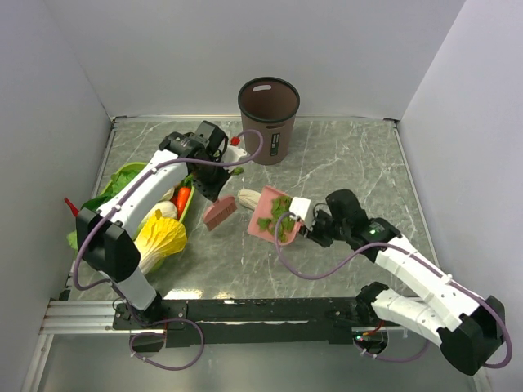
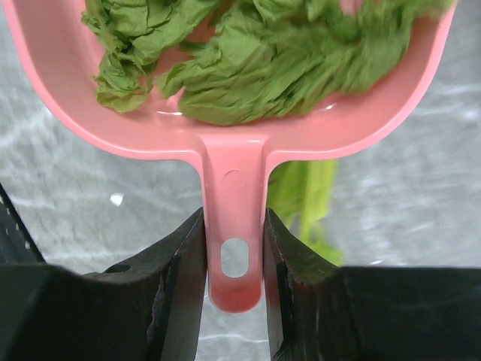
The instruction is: Sweep away the paper scraps from the table
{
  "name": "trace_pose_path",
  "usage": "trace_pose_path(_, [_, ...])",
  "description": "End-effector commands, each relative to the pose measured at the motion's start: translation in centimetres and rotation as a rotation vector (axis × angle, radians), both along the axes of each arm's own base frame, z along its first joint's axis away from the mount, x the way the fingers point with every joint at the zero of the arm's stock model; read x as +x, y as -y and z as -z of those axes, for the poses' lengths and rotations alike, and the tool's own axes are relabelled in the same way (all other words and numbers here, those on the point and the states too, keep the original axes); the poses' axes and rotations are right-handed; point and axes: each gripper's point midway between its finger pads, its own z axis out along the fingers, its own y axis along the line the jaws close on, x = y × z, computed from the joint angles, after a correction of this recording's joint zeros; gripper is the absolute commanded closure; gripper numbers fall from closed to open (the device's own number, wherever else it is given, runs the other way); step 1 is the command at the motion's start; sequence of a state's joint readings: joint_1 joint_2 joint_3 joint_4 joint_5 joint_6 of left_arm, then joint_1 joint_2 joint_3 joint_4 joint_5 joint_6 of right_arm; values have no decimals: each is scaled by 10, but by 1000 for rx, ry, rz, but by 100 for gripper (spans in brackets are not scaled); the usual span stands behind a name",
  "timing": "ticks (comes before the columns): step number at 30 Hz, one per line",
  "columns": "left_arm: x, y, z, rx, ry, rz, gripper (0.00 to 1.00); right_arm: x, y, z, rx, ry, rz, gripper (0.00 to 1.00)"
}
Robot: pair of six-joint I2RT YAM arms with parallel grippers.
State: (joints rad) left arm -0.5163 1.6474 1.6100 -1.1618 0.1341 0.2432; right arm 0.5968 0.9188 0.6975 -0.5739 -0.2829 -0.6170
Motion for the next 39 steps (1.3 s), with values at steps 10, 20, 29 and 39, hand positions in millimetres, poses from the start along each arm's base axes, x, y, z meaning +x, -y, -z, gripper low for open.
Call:
trace_pose_path(10, [4,5,-6,-43,15,-53,99,45,6,-96,101,85,116,100])
trace_pose_path(20, [-13,-2,6,-28,-30,-32,99,106,14,-169,99,227,244,100])
trace_pose_path(29, [-30,4,11,-66,-96,30,99,183,36,-223,41,379,421,100])
trace_pose_path(39, [-39,2,14,-71,-124,44,99,267,47,-243,-120,455,533,100])
